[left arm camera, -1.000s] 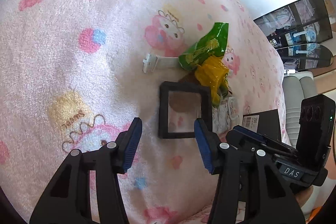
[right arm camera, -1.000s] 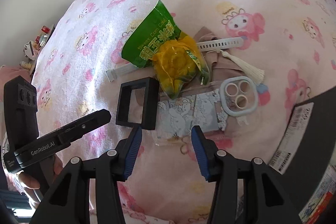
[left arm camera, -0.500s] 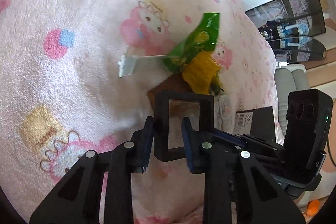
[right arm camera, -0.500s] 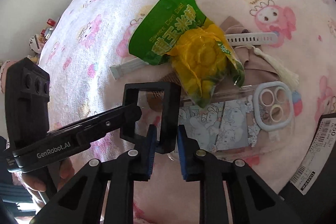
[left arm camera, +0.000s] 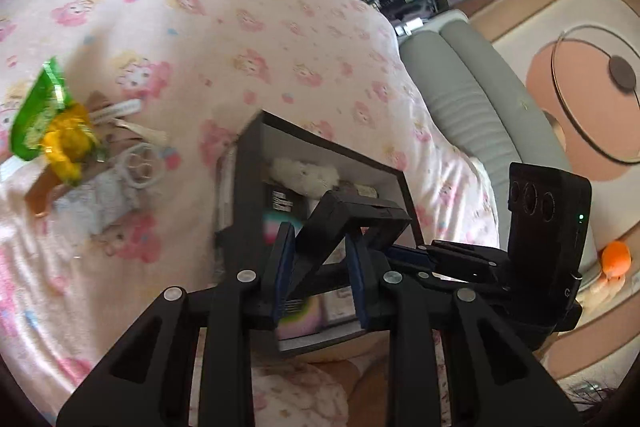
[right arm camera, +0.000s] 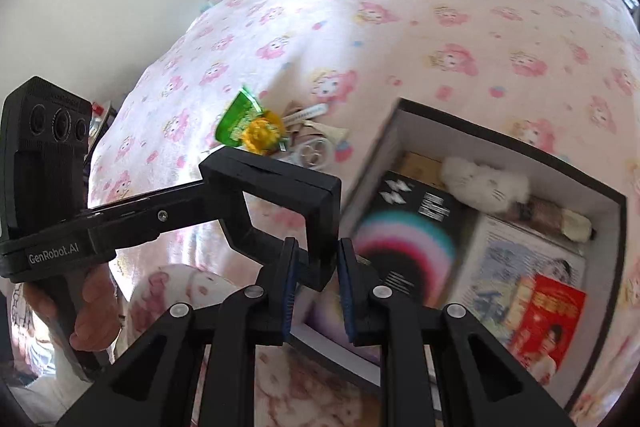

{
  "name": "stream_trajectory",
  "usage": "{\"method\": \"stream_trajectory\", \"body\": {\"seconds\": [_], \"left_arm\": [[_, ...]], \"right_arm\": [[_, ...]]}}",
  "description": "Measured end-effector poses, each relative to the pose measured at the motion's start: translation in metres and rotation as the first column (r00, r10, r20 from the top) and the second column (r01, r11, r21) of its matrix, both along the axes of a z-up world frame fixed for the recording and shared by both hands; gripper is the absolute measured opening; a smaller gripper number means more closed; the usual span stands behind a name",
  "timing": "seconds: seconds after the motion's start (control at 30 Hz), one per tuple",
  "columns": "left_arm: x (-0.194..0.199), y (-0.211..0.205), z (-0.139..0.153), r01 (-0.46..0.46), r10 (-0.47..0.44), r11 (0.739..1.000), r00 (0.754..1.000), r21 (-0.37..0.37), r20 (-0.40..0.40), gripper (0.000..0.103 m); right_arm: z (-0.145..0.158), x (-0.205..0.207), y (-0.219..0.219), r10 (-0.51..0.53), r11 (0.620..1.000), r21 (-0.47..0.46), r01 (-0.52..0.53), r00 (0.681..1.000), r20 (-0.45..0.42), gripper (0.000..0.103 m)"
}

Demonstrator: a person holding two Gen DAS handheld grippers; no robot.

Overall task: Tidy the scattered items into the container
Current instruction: 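Carry the black frame into the box with the right gripper, then lower the black frame in front of the red card and release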

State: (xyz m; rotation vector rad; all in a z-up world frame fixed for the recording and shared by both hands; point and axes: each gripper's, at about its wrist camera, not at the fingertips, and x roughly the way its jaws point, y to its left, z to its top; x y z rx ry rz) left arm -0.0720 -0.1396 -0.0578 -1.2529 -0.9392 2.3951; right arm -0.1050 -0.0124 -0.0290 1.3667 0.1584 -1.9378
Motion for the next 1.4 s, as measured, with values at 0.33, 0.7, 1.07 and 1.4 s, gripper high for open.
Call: {"method": "stream_trajectory", "body": {"seconds": [0.33,0.7,1.07,1.4], "left_arm": [[-0.067,0.167,-0.054,0.272,-0.264,0.962,0.952,-0.029,0.153,0.025],[-0.068,0.177,-0.096,0.271,-0.251,0.962,0.929,-0.038,0.273,0.028],[-0.061,0.168,-0.101,0.261,-0.24,0.964,0.928,-0.038,0.285,0.028],[-0.074,0.185,-0.105,0.298,-0.266,0.953,0.907,-0.051,0.327,0.029]], "right_arm": [[-0.071,-0.024,0.172,-0.247,0.967,0.091,0.238,0.964,0.101,0.017],[-0.094,-0.036,0.17,-0.296,0.942,0.195,0.273,0.95,0.102,0.019],[-0.082,-0.034,0.185,-0.368,0.927,0.113,0.358,0.926,0.085,0.019],[-0.075,-0.046,0.216,-0.486,0.874,0.041,0.484,0.869,0.093,0.019]]}}
